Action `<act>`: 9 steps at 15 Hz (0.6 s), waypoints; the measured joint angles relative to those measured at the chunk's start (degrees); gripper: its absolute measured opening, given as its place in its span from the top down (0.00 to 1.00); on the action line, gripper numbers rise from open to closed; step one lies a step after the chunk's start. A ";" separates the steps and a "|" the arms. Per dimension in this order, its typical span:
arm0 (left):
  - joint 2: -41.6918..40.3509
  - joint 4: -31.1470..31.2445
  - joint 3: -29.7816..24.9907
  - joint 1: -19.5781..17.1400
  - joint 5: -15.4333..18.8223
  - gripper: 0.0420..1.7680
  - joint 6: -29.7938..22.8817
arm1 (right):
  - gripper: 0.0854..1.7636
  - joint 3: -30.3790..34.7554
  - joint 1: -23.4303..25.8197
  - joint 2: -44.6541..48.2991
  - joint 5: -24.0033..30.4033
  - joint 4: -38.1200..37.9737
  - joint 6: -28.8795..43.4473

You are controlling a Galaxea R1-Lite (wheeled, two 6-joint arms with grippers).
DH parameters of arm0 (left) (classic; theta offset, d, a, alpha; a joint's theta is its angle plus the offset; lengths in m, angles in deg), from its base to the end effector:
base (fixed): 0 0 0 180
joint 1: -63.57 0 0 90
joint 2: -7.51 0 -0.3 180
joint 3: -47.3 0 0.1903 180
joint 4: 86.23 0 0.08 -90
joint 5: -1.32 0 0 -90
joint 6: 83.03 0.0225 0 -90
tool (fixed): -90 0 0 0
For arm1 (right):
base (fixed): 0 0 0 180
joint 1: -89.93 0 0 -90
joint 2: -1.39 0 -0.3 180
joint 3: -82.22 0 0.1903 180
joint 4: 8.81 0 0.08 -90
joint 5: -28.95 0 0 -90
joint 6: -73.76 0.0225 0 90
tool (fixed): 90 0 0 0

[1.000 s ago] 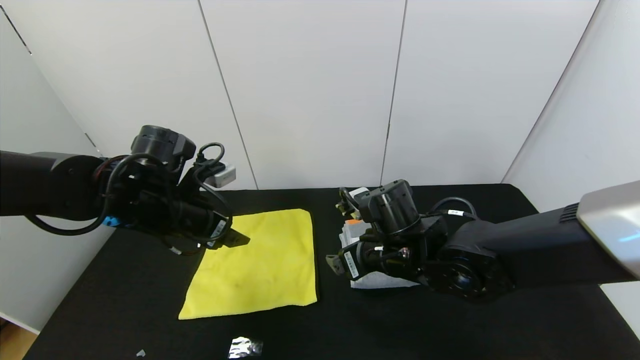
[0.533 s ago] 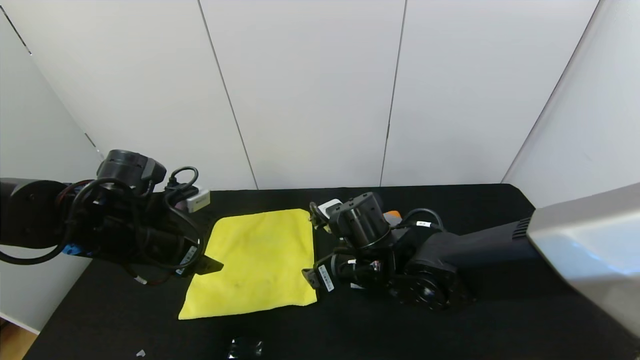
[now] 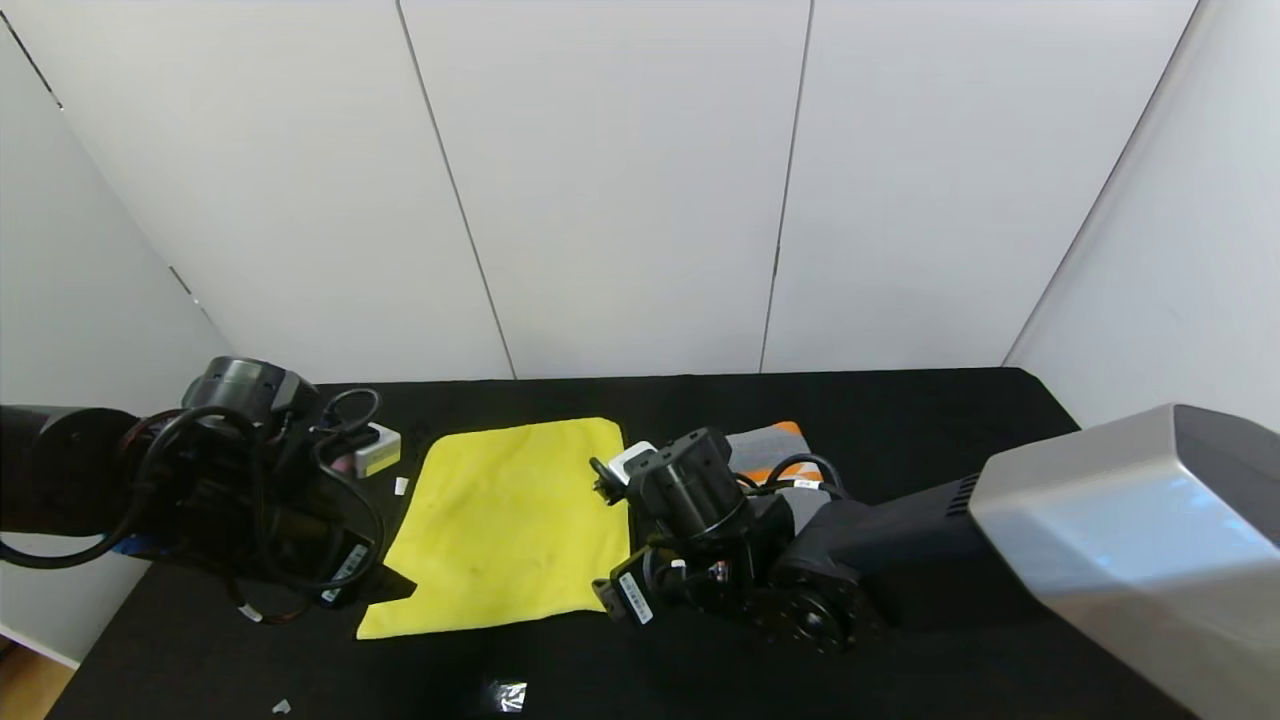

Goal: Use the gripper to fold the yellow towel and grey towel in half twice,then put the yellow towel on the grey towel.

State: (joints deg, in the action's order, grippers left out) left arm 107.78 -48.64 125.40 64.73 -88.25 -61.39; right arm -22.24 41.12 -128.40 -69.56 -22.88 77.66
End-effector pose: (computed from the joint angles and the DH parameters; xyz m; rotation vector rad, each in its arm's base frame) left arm 0.2813 -0.0059 0.1348 0.3493 1.0256 -0.2218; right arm 0.2943 0.3312 0.0842 -0.2732 0.6371 0.6525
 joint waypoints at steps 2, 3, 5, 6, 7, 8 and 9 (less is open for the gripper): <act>1.08 0.00 -0.63 -1.18 0.00 0.03 1.34 | 0.03 -0.85 -0.59 -1.19 -0.09 -0.05 -0.16; 1.50 0.00 -0.90 -1.65 0.05 0.03 1.89 | 0.03 -1.49 -0.88 -1.74 -0.09 -0.55 -0.34; 2.32 -0.02 -1.21 -2.52 1.17 0.03 2.66 | 0.03 -3.33 -1.49 -2.79 -0.09 -2.46 -0.46; 2.71 -0.06 -1.21 -3.06 2.90 0.03 3.32 | 0.03 -4.24 -1.82 -3.32 -0.11 -3.10 -0.49; 3.15 -0.09 -1.22 -3.68 4.53 0.03 4.01 | 0.03 -5.01 -2.10 -3.86 -0.11 -3.21 -0.49; 3.64 -0.11 -1.21 -4.21 5.17 0.03 4.57 | 0.03 -5.60 -2.40 -4.44 -0.13 -3.36 -0.51; 4.17 -0.11 -1.10 -4.55 5.36 0.03 4.80 | 0.03 -6.08 -2.69 -4.94 -0.22 -3.95 -0.73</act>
State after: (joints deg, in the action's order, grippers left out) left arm 111.94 -48.75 124.30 60.18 -82.88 -56.59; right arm -28.33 38.42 -133.34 -69.78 -26.83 76.93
